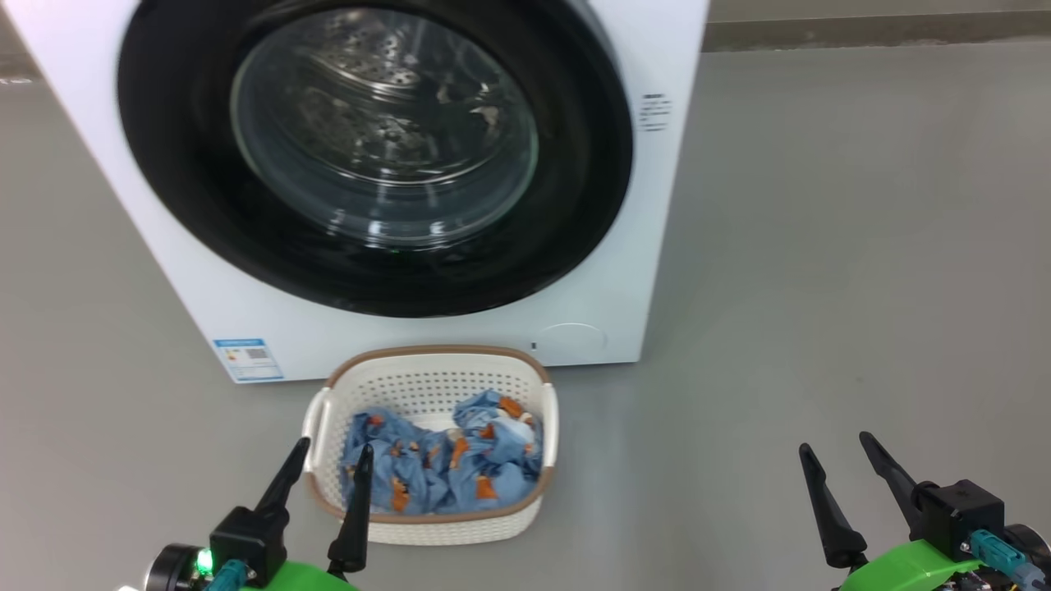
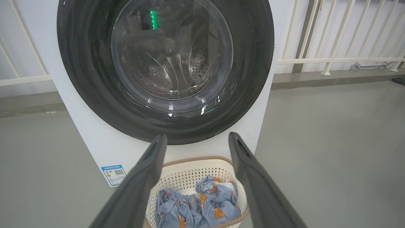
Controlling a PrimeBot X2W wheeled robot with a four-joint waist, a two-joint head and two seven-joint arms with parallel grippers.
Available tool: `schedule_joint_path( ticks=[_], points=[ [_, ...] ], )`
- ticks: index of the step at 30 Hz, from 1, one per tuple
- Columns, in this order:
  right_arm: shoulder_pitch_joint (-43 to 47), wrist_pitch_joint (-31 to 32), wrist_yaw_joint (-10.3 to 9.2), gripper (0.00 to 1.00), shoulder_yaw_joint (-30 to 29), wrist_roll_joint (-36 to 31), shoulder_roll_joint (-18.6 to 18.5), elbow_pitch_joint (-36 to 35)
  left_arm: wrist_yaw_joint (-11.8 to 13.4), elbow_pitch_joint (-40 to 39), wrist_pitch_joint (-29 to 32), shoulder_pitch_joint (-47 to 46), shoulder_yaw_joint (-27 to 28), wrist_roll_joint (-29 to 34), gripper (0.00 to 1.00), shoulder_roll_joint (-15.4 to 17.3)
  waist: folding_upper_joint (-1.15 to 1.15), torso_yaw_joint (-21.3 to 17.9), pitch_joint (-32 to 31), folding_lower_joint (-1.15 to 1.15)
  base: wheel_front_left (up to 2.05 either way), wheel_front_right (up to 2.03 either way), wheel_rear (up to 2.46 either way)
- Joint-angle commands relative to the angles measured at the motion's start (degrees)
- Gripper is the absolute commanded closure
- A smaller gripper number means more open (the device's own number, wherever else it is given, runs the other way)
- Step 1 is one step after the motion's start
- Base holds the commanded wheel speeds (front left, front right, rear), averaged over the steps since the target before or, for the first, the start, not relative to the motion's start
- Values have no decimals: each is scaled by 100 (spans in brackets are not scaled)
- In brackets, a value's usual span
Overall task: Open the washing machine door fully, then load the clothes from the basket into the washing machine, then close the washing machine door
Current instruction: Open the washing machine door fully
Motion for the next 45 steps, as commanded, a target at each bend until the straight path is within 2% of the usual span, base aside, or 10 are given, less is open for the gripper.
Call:
schedule_joint_path(
  ticks=[1,10,31,32,45],
  points=[
    [-136,-60,9,0,104,9,-69,-138,25,-157,-74,-267,179,-14,0,108,0,2,-1,0,87,87,-173],
    [-156,-79,9,0,117,32,-82,-143,60,-115,-94,-247,157,-5,0,121,0,2,-31,0,51,51,-101],
    [-140,-84,9,0,143,62,-79,-169,128,-63,-110,-245,136,-97,0,147,0,-40,-61,0,1,1,-2],
    [-141,-80,9,100,151,86,-79,-165,131,-59,-110,-246,133,-101,0,147,0,-40,-63,0,0,0,0],
    [-194,-18,9,100,222,269,-138,-138,168,-57,-115,-270,92,-129,0,158,0,-38,-34,0,0,0,0]
  ],
)
